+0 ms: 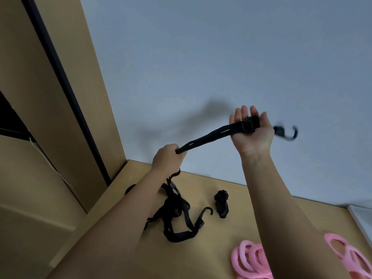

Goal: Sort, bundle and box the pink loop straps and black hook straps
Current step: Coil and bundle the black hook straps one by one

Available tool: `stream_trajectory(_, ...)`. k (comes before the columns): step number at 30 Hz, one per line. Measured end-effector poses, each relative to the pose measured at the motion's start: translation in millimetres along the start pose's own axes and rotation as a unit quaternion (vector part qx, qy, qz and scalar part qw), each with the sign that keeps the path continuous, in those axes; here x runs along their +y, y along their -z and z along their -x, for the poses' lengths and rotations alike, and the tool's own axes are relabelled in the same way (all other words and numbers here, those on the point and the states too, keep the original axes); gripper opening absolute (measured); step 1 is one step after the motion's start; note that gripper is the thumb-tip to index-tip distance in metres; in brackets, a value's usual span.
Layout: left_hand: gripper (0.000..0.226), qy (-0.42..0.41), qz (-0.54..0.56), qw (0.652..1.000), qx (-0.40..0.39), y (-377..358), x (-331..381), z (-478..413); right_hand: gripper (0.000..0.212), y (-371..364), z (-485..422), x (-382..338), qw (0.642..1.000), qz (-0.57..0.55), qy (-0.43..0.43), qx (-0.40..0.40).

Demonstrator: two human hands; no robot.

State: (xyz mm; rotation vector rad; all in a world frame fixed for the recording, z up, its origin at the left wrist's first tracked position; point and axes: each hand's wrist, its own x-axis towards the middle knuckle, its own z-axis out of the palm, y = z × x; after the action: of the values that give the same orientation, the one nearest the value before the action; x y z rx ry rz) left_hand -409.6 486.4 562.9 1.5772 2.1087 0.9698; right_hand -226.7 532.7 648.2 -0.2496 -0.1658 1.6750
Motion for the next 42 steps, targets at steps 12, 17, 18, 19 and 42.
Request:
stream_trajectory(12,0.009,-0.113,-0.208,0.968,0.079,5,-15,-5,0.024,20,6,-13,0.988,-0.132,0.002,0.080)
stream_trajectory(17,0.025,0.022,0.046,0.998,0.035,12,-10,-10,0.025,37,-2,-14,0.989,-0.066,0.007,0.132)
stream_trajectory(18,0.028,0.043,0.125,0.991,0.016,14,-2,-10,0.031,43,-4,-12,0.988,-0.028,-0.008,0.149)
stream_trajectory(19,0.028,0.055,0.183,0.982,-0.002,17,7,-10,0.035,49,-5,-9,0.986,0.008,-0.030,0.164)
stream_trajectory(42,0.009,-0.057,0.249,0.957,-0.135,10,70,-6,0.020,18,19,19,0.559,0.809,0.058,-0.173)
